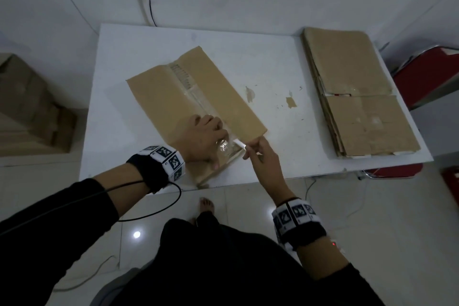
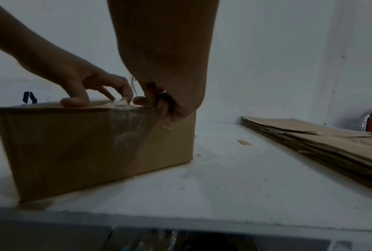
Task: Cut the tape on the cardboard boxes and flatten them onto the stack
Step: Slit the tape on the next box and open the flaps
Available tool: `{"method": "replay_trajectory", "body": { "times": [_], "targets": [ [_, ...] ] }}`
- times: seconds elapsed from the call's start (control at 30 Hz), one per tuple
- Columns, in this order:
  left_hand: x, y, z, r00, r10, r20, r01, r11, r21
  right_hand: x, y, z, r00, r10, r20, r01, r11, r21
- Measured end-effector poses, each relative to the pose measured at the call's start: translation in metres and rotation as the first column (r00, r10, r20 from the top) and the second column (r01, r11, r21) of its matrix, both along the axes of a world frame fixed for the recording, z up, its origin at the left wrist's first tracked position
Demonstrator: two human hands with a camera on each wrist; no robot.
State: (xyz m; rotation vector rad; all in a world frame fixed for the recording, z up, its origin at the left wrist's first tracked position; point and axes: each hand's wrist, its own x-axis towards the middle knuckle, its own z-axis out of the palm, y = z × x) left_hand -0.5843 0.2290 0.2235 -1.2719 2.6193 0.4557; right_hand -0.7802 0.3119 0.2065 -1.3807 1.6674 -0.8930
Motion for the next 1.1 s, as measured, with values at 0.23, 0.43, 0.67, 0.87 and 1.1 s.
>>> {"method": "replay_trajectory", "body": {
  "times": [0.23, 0.43, 0.67, 0.87, 1.1],
  "targets": [
    [0.002, 0.003, 0.0, 0.998, 0.014, -0.053, -0.014, 1.0, -0.012, 0.011, 0.005, -0.01, 0.997, 0.051, -0.05, -0.049, 0.998, 0.048],
    [0.002, 0.004, 0.004, 0.997, 0.039, -0.062, -0.041, 0.998, -0.037, 0.022, 0.03, -0.014, 0.99, 0.132, 0.052, -0.138, 0.979, 0.153],
    [0.0, 0.01, 0.006, 0.976, 0.117, -0.184, -0.099, 0.99, 0.102, -0.001, 0.05, -0.03, 0.975, -0.17, 0.147, 0.151, 0.98, 0.128],
    [-0.021, 0.041, -0.014, 0.967, 0.211, -0.146, -0.216, 0.976, -0.022, -0.012, 0.047, -0.027, 0.953, -0.258, 0.161, 0.242, 0.963, 0.115],
    [-0.024, 0.064, -0.045, 0.755, 0.459, -0.468, -0.446, 0.883, 0.147, 0.002, 0.042, -0.014, 0.947, -0.26, 0.186, 0.263, 0.965, 0.013]
  ]
}}
